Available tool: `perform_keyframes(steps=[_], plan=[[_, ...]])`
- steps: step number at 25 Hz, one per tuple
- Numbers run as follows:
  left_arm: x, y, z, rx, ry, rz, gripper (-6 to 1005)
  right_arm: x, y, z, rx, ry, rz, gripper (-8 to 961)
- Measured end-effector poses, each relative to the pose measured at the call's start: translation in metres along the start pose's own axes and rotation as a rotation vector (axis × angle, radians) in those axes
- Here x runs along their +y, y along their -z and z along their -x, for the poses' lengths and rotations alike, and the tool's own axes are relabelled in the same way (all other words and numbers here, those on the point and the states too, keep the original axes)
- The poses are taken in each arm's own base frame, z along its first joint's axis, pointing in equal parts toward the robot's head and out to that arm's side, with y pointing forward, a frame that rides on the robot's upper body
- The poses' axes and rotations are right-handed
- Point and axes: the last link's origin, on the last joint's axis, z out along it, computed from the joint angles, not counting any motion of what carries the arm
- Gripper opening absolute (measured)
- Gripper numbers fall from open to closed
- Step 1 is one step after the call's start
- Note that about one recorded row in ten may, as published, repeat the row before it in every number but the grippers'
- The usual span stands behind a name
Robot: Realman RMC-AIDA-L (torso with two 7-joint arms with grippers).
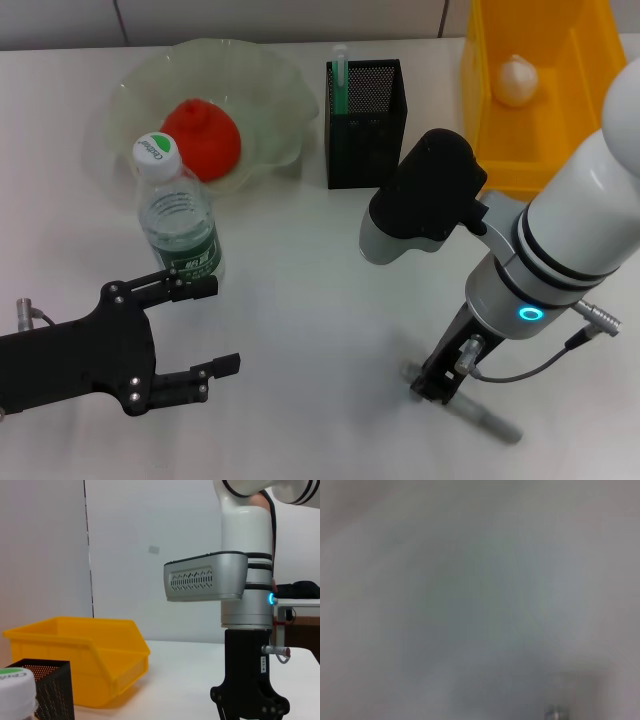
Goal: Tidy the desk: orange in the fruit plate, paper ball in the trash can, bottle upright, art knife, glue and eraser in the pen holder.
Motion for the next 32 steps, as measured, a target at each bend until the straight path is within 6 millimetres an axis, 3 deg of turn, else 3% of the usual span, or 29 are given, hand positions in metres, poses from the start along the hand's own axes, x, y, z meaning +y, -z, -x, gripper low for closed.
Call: perform_keyframes(steps=[1, 6, 11, 12, 14, 17, 21, 22, 23, 27, 32], plan=[[0.000, 0.000, 0.000, 0.000, 0.000, 0.000, 783, 0.000, 0.000, 0.000, -0.001, 0.001, 0.000, 349], [0.000, -0.001, 0.000, 0.001, -0.001, 0.000, 783, -0.001, 0.000, 0.000, -0.006, -0.004, -0.005, 145], [0.000, 0.000, 0.000, 0.001, -0.003, 0.000, 783, -0.007, 0.009, 0.002, -0.064, -0.034, -0.009, 138], [0.001, -0.001, 0.000, 0.001, -0.003, 0.002, 783, -0.018, 0.026, 0.002, -0.141, -0.071, -0.015, 137], [0.001, -0.001, 0.000, 0.000, -0.002, 0.004, 783, -0.023, 0.034, 0.002, -0.180, -0.086, -0.022, 136], [0.003, -0.005, 0.000, 0.006, -0.003, 0.015, 783, -0.045, 0.071, -0.002, -0.379, -0.125, -0.035, 136], [0.004, -0.010, 0.000, 0.008, -0.002, 0.031, 783, -0.067, 0.113, -0.013, -0.711, -0.098, -0.018, 135], [0.004, -0.011, 0.000, 0.009, -0.002, 0.034, 783, -0.072, 0.124, -0.017, -0.862, -0.054, -0.005, 134], [0.004, -0.012, 0.000, 0.010, 0.000, 0.036, 783, -0.072, 0.124, -0.017, -0.862, -0.054, -0.005, 134], [0.005, -0.014, 0.000, 0.011, -0.001, 0.045, 783, -0.086, 0.125, -0.023, -1.151, 0.054, -0.034, 133], [0.005, -0.017, -0.001, 0.012, -0.002, 0.056, 783, -0.109, 0.095, -0.018, -1.392, 0.108, -0.088, 133]])
